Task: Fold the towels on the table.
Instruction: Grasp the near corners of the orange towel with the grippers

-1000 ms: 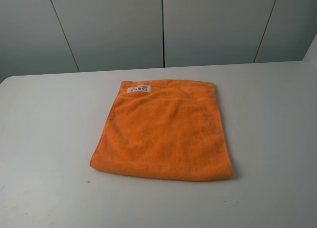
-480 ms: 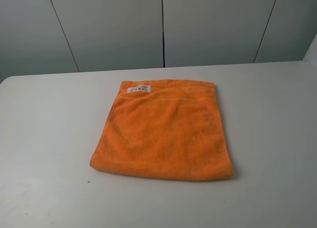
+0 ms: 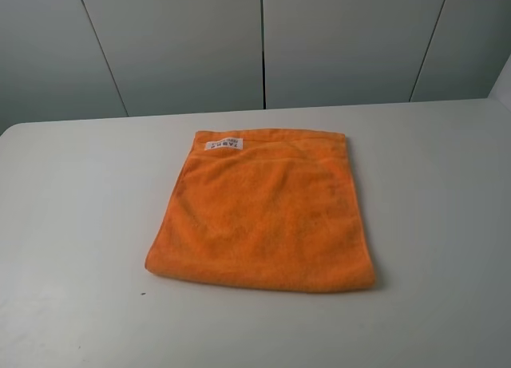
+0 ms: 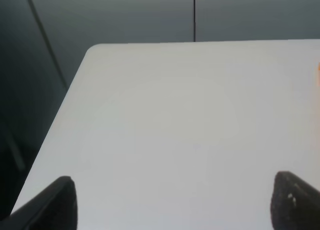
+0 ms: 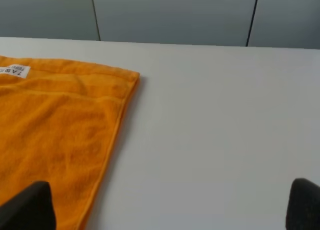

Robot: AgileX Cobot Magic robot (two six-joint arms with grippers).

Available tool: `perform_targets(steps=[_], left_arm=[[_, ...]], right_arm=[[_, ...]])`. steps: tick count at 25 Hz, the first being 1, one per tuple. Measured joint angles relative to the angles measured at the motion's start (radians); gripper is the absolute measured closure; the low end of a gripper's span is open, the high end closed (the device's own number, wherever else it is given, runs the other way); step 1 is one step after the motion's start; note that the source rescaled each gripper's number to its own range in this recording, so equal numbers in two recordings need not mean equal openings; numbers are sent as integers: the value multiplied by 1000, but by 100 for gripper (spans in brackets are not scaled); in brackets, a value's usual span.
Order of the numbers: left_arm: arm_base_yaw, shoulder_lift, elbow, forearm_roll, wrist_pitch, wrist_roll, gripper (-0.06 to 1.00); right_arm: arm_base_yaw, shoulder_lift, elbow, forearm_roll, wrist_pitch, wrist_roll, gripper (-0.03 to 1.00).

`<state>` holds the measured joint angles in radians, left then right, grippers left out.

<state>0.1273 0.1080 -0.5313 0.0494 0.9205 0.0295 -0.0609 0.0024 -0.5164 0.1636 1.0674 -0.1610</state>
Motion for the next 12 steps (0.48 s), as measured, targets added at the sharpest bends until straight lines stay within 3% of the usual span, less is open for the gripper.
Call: perform_targets(steps=[7, 12], left_arm=[[-45, 367, -2, -200, -163, 387, -5], [-134, 696, -26, -279, -262, 745, -5]], right_arm=[[38, 198, -8, 0, -112, -145, -3], [96, 476, -15, 25, -144, -422, -3]])
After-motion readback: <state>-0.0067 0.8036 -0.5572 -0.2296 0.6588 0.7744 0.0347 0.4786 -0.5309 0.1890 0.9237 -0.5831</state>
